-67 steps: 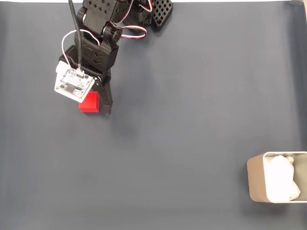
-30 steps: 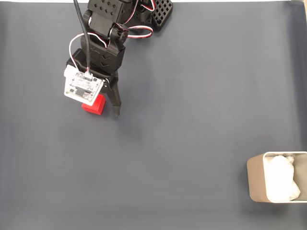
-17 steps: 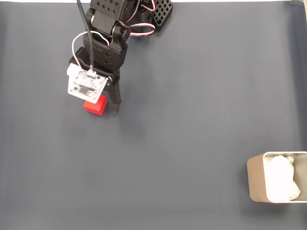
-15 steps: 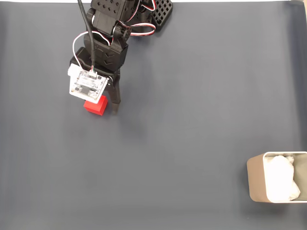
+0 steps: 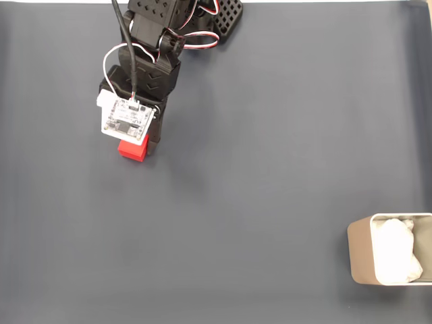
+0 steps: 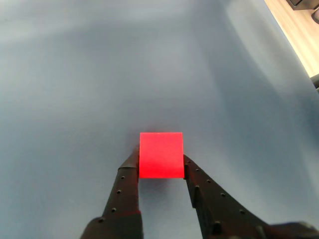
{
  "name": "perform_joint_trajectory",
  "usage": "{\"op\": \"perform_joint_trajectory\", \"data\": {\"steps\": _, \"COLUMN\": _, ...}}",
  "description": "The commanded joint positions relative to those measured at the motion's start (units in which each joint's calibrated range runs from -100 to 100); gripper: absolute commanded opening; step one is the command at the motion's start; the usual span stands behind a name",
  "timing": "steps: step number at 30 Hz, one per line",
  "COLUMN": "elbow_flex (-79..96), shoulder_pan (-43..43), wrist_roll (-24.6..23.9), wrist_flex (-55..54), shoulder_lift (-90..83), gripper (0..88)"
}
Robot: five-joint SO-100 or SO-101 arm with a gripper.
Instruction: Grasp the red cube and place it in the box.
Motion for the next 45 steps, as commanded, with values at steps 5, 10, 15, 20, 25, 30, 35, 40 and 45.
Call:
{"op": "perform_joint_trajectory", "data": {"steps": 5, "elbow_flex": -1.6, "shoulder_pan": -0.6, "wrist_roll": -0.9, "wrist_flex": 1.0, "shoulder_lift": -2.2, "gripper": 2.5}}
{"op": "perform_joint_trajectory", "data": {"steps": 10, "elbow_flex": -5.8, "shoulder_pan": -2.1, "wrist_roll": -2.7, "wrist_flex": 3.3, "shoulder_lift": -2.4, "gripper": 1.2}}
{"op": "perform_joint_trajectory", "data": {"steps": 15, "elbow_flex": -11.1, "shoulder_pan": -5.4, "wrist_roll": -4.3, "wrist_flex": 4.5, "shoulder_lift": -3.0, "gripper": 1.0}}
{"op": "perform_joint_trajectory", "data": {"steps": 20, "elbow_flex": -15.8, "shoulder_pan": -9.9, "wrist_roll": -4.9, "wrist_flex": 5.5, "shoulder_lift": -4.0, "gripper": 0.0}}
{"op": "perform_joint_trajectory", "data": {"steps": 25, "elbow_flex": -19.3, "shoulder_pan": -15.2, "wrist_roll": -5.2, "wrist_flex": 5.5, "shoulder_lift": -4.8, "gripper": 0.0}}
{"op": "perform_joint_trajectory", "data": {"steps": 30, "elbow_flex": -22.9, "shoulder_pan": -20.9, "wrist_roll": -5.1, "wrist_flex": 5.5, "shoulder_lift": -5.0, "gripper": 0.0}}
{"op": "perform_joint_trajectory", "data": {"steps": 35, "elbow_flex": -26.0, "shoulder_pan": -26.8, "wrist_roll": -4.8, "wrist_flex": 5.5, "shoulder_lift": -4.5, "gripper": 0.0}}
{"op": "perform_joint_trajectory", "data": {"steps": 40, "elbow_flex": -29.4, "shoulder_pan": -32.3, "wrist_roll": -4.8, "wrist_flex": 5.5, "shoulder_lift": -2.7, "gripper": 0.0}}
{"op": "perform_joint_trajectory", "data": {"steps": 45, "elbow_flex": -33.7, "shoulder_pan": -36.6, "wrist_roll": -5.1, "wrist_flex": 5.5, "shoulder_lift": 0.3, "gripper": 0.0}}
